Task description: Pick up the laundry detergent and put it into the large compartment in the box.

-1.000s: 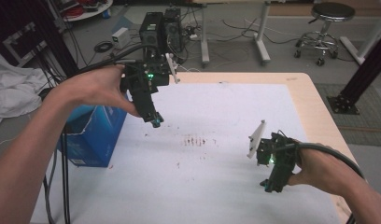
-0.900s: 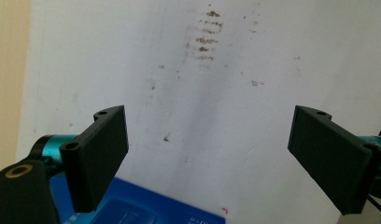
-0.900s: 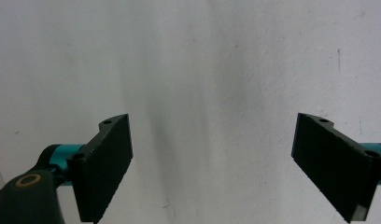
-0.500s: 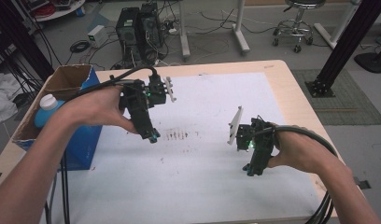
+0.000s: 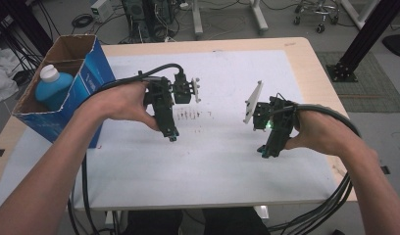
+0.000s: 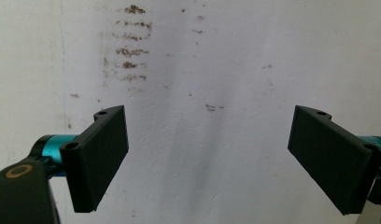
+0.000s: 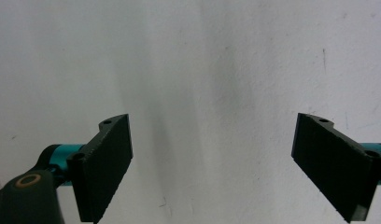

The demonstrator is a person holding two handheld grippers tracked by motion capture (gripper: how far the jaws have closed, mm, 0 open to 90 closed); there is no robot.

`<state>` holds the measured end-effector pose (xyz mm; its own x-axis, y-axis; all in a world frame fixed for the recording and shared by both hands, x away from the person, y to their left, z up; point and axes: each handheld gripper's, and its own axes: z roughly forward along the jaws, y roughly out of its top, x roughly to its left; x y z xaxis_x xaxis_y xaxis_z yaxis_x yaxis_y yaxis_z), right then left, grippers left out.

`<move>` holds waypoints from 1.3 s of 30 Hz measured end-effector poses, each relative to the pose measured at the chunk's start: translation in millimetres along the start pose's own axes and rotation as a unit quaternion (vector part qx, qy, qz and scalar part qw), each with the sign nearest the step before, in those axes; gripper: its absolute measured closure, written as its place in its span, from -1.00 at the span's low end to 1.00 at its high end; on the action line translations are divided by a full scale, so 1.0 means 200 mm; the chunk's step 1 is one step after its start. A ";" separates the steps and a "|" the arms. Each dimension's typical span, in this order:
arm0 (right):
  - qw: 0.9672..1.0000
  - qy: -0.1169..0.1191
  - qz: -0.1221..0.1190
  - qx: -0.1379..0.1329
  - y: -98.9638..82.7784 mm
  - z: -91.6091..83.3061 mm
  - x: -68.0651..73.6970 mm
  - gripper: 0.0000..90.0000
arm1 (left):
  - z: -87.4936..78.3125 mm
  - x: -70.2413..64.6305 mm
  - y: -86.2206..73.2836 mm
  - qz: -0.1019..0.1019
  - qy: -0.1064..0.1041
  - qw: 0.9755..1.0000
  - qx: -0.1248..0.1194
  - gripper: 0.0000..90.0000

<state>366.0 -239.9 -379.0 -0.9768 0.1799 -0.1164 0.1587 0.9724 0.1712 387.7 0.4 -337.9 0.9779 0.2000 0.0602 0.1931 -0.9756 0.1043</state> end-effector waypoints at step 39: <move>1.000 -0.007 -0.007 -0.002 0.06 0.01 -0.02 -0.74 | -0.01 0.01 -0.03 0.001 -0.003 1.000 -0.009 -0.73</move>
<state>371.3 -228.8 -377.8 -0.9768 0.1687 -0.1318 0.1450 0.9742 0.1729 389.0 6.4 -336.5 0.9789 0.1968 0.0554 0.1890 -0.9744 0.1216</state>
